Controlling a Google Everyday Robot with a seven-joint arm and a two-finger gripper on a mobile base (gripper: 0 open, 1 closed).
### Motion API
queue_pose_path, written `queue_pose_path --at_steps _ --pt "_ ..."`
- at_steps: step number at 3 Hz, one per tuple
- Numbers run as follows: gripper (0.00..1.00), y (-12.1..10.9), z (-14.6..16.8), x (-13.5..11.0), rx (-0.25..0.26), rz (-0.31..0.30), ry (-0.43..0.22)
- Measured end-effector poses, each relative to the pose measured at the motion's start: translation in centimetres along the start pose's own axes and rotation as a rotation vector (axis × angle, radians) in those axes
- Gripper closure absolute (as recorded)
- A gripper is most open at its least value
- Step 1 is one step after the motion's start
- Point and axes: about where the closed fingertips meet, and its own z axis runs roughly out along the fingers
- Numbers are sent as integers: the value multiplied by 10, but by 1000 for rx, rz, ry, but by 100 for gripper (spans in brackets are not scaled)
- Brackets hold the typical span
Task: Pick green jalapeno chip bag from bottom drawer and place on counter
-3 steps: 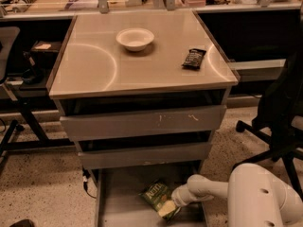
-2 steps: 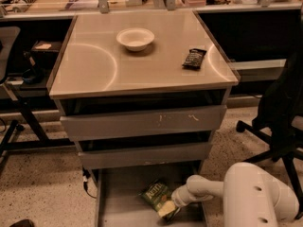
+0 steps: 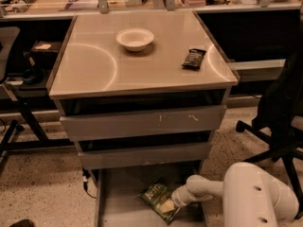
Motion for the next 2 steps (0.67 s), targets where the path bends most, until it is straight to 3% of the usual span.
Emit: queue_pose_path --at_steps 2 --pt "84 0 0 0 0 0 0"
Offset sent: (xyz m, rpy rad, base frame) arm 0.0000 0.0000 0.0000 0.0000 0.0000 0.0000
